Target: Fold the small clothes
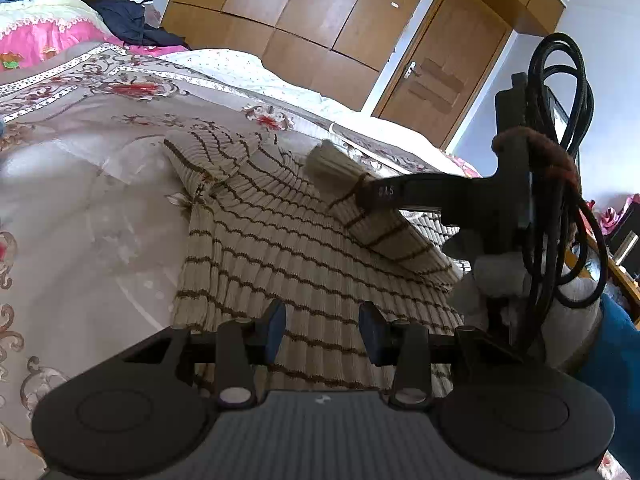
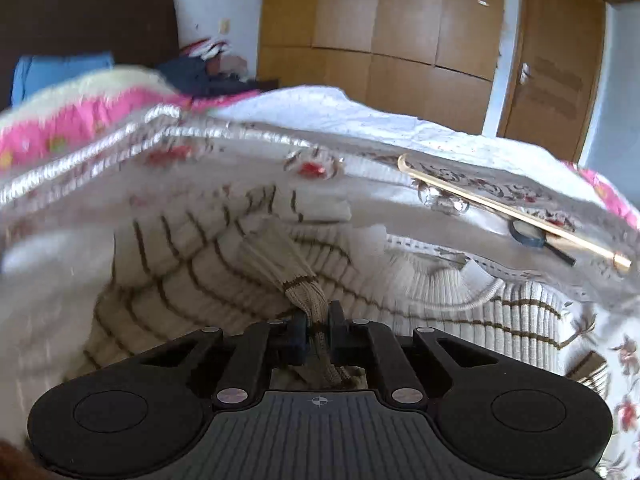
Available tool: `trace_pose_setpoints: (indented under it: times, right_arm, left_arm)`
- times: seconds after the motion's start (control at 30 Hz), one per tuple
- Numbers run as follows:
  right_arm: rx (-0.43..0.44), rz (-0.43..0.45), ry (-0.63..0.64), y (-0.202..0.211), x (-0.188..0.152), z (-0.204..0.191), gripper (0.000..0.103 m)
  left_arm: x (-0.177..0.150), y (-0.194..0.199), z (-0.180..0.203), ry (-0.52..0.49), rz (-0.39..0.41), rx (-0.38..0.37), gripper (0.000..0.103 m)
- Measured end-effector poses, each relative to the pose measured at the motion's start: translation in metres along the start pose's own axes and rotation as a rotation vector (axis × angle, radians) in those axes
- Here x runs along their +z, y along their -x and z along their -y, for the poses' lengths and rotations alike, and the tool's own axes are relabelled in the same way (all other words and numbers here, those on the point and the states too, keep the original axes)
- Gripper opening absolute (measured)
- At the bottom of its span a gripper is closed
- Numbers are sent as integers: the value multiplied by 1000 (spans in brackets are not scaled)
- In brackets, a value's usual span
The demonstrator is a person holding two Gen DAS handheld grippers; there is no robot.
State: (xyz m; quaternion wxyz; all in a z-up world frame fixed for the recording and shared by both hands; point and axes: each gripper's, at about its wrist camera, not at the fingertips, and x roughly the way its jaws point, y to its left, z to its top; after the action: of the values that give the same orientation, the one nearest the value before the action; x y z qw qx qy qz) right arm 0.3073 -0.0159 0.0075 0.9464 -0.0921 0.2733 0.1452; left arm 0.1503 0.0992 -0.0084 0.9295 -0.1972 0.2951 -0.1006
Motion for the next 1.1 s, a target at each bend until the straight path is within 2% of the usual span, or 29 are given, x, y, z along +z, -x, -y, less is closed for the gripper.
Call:
trace_pose_setpoints:
  times: [0.1, 0.13, 0.23, 0.3, 0.37, 0.43, 0.53, 0.6, 0.63, 0.67, 0.83, 1.1]
  right_arm:
    - [14, 24, 115, -1, -8, -18, 12]
    - [34, 13, 152, -4, -12, -24, 18]
    - [82, -45, 216, -8, -19, -34, 19]
    - [103, -53, 241, -3, -21, -35, 26]
    - [112, -39, 255, 5, -20, -36, 39]
    - [121, -10, 248, 13, -17, -34, 40]
    - [178, -22, 186, 15, -11, -31, 40]
    - [194, -110, 181, 2, -9, -34, 40]
    - [213, -210, 172, -10, -9, -35, 39]
    - [216, -235, 148, -14, -7, -33, 38]
    - [268, -179, -67, -17, 27, -19, 38]
    - [199, -118, -391, -92, 76, -11, 40]
  left_arm:
    - [0, 0, 0, -1, -1, 2, 50]
    - [0, 0, 0, -1, -3, 2, 50]
    - [0, 0, 1, -4, -8, 4, 51]
    - [0, -1, 1, -9, -15, 6, 51]
    - [1, 1, 0, -1, -11, 0, 51]
    - [2, 3, -1, 7, -3, -1, 51]
    - [5, 7, -4, 25, 10, 1, 51]
    - [5, 7, -6, 34, 11, 9, 51]
    - [5, 7, -7, 37, 7, 14, 51]
    - [5, 6, -8, 41, 2, 21, 51]
    - [7, 7, -13, 65, 7, 27, 51]
    - [7, 4, -13, 25, 28, 63, 52]
